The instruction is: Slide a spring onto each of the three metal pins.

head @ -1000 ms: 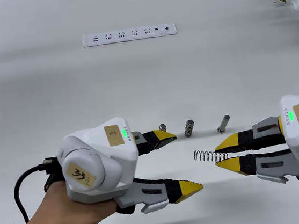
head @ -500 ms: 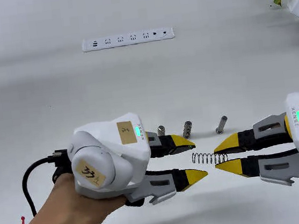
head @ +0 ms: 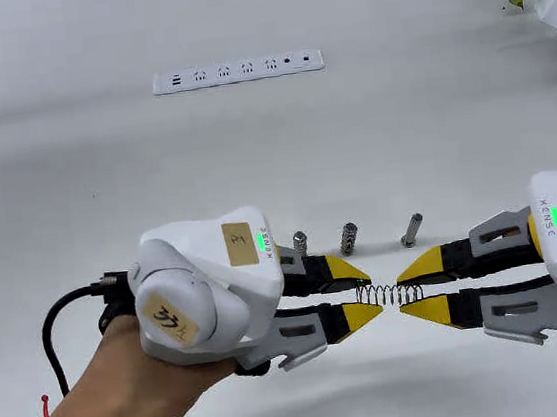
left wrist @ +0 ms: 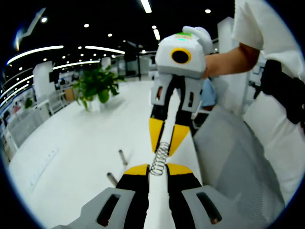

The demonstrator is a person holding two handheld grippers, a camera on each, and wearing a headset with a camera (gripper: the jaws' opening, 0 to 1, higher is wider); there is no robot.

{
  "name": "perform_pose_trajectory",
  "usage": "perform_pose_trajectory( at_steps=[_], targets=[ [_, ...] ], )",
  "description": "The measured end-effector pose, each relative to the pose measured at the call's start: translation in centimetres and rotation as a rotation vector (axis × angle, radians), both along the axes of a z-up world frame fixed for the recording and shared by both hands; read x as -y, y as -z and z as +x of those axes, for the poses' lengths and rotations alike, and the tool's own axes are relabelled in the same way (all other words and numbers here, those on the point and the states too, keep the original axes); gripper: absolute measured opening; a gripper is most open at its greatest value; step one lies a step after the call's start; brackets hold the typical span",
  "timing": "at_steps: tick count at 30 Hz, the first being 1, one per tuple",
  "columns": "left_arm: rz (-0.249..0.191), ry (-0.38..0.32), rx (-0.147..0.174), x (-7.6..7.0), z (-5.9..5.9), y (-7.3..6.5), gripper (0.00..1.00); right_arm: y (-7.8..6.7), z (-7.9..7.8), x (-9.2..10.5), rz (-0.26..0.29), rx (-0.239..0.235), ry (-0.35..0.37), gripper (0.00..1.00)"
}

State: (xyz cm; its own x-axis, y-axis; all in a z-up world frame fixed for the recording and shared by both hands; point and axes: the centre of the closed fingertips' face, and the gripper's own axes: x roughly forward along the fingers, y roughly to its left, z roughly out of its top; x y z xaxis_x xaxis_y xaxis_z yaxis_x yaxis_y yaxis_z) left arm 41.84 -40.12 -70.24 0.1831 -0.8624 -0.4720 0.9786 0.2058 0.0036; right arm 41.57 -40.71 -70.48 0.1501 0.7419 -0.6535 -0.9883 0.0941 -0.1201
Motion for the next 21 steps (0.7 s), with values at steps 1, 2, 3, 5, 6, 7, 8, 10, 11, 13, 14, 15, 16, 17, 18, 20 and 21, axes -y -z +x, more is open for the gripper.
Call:
perform_pose_trajectory(
  at_steps=[1,2,3,5,6,7,8,10,11,13,14,15,16,17,18,20,21],
  targets=[
    [0.001,0.001,-0.001,-0.02,-0.02,0.04,0.14,-0.02,-0.02,-0.02,0.0,0.0,-0.002,0.12],
    [0.003,0.002,-0.001,-0.03,-0.03,0.08,0.14,-0.03,-0.02,-0.03,-0.001,0.0,-0.004,0.12],
    [0.009,0.01,0.004,-0.05,-0.09,0.15,0.14,-0.09,-0.05,-0.04,-0.002,0.0,-0.007,0.12],
    [0.016,0.016,0.006,-0.06,-0.17,0.24,0.13,-0.19,-0.09,-0.07,-0.003,0.001,-0.013,0.12],
    [0.022,0.022,0.007,-0.11,-0.24,0.34,0.12,-0.24,-0.13,-0.09,-0.005,0.0,-0.018,0.12],
    [0.019,0.022,0.005,-0.08,-0.26,0.32,0.12,-0.27,-0.19,-0.11,-0.006,0.0,-0.021,0.12],
    [0.02,0.024,0.004,-0.08,-0.28,0.31,0.12,-0.27,-0.22,-0.11,-0.011,0.003,-0.026,0.12],
    [0.021,0.028,0.003,-0.05,-0.33,0.3,0.12,-0.26,-0.28,-0.1,-0.015,0.002,-0.029,0.12],
    [0.028,0.039,0.01,-0.04,-0.41,0.37,0.12,-0.28,-0.33,-0.1,-0.017,0.002,-0.032,0.12],
    [0.046,0.054,0.016,-0.01,-0.61,0.54,0.12,-0.35,-0.5,-0.17,-0.021,0.001,-0.039,0.12],
    [0.052,0.06,0.019,0.01,-0.68,0.59,0.12,-0.36,-0.57,-0.18,-0.026,0.0,-0.043,0.12],
    [0.054,0.064,0.02,0.04,-0.74,0.62,0.12,-0.37,-0.63,-0.18,-0.031,0.003,-0.048,0.12],
    [0.059,0.071,0.019,0.04,-0.82,0.72,0.12,-0.39,-0.69,-0.19,-0.038,0.006,-0.055,0.12],
    [0.062,0.073,0.02,0.04,-0.83,0.76,0.12,-0.42,-0.72,-0.21,-0.039,0.007,-0.058,0.12],
    [0.066,0.075,0.02,0.04,-0.86,0.8,0.12,-0.44,-0.73,-0.22,-0.04,0.007,-0.059,0.12],
    [0.078,0.087,0.027,0.0,-0.97,0.95,0.12,-0.51,-0.76,-0.25,-0.043,0.007,-0.062,0.12],
    [0.081,0.089,0.028,0.0,-0.99,0.99,0.12,-0.55,-0.8,-0.28,-0.043,0.007,-0.063,0.12]
  ],
)
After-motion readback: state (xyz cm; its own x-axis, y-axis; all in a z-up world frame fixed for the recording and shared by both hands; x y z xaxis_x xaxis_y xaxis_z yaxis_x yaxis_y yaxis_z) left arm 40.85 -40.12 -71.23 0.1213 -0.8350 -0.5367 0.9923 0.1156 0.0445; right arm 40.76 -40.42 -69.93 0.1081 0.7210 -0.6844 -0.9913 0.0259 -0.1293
